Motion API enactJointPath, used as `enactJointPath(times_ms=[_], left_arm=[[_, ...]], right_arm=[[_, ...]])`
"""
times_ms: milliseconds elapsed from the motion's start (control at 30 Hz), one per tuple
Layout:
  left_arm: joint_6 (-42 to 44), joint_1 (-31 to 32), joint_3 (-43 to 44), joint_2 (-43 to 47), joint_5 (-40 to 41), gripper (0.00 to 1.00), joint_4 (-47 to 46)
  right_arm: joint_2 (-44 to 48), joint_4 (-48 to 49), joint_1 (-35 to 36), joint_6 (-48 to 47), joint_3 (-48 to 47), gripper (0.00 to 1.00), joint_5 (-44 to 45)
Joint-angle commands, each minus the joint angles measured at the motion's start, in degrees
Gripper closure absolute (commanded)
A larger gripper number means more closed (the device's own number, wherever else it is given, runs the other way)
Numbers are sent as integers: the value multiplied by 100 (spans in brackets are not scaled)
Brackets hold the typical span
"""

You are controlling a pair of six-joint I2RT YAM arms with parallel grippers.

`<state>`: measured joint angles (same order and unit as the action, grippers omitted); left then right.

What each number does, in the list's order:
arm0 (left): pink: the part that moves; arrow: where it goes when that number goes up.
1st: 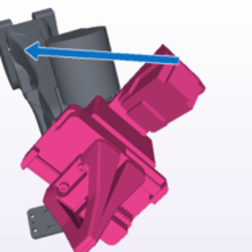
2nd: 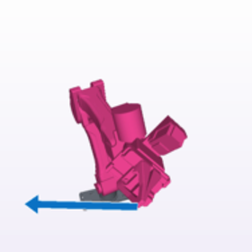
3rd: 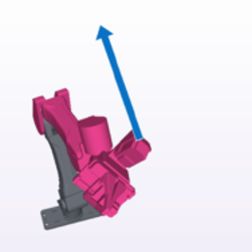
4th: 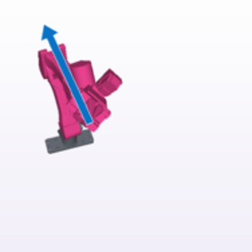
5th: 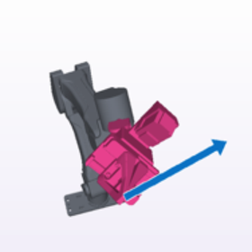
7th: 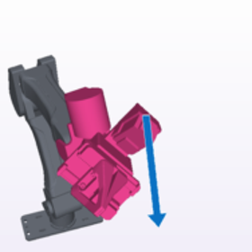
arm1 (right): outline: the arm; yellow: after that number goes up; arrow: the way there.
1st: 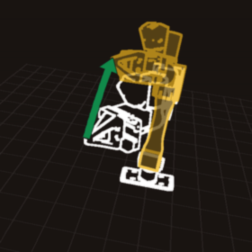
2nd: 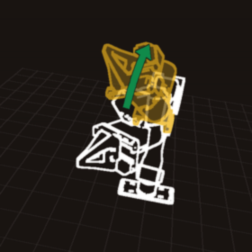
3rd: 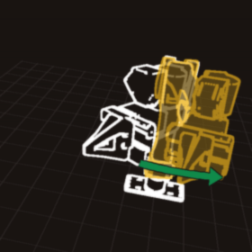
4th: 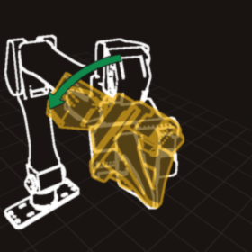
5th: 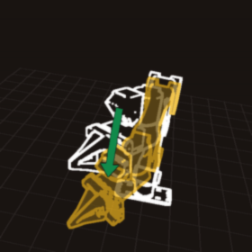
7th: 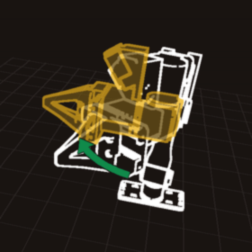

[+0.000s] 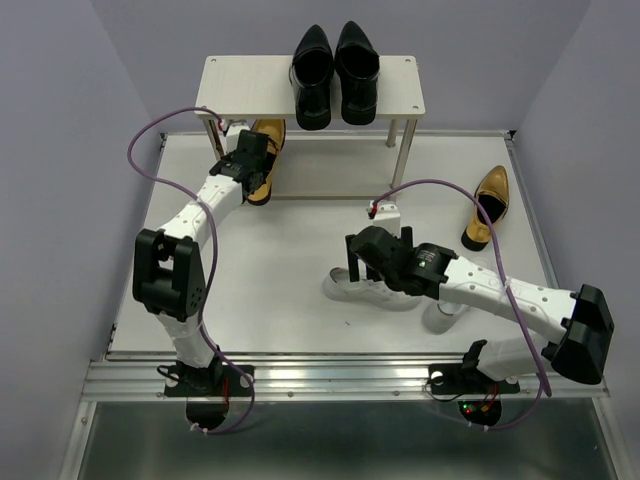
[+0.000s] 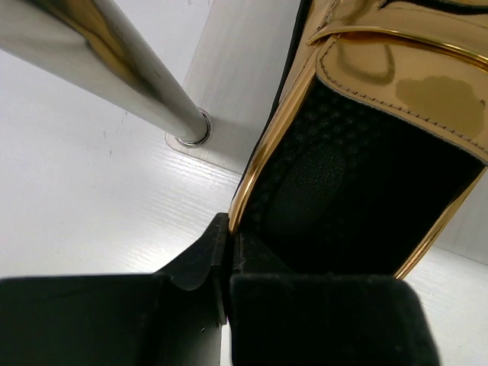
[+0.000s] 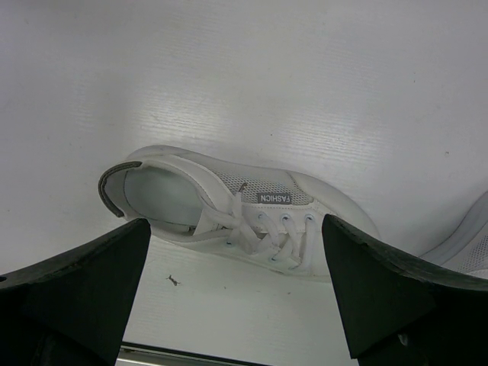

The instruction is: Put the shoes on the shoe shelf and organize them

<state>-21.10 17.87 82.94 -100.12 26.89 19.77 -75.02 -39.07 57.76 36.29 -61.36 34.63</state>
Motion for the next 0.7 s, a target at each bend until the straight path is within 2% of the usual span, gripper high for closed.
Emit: enactJointPath(times_ms=[0,100,133,200,233,267,333,367,667], left_arm=[[-332,-20,364,63,281,100,-396],[-473,-20,355,10,290,90,-325],[-535,-20,329,10,281,81,-325],[-570,-20,320,10,281,70,-325],[-623,-20,320,10,290,58,-299],[-641,-20,328,1,299,53,-290],[-658,-20,337,18,299,52,-254],[-676,-20,337,36,299,46,-254],[-755,24,4,668,88,45,-210]], right_arm=[[199,-22,-1,80,-139,0,70],[199,-30,-1,88,-139,0,52],[199,-31,-1,88,-156,0,52],[207,-31,-1,80,-165,0,52],[216,-39,-1,80,-165,0,52],[225,-48,-1,80,-165,0,52],[251,-48,-1,80,-148,0,61],[260,-39,-1,88,-139,0,61],[269,-75,-1,167,-86,0,105]])
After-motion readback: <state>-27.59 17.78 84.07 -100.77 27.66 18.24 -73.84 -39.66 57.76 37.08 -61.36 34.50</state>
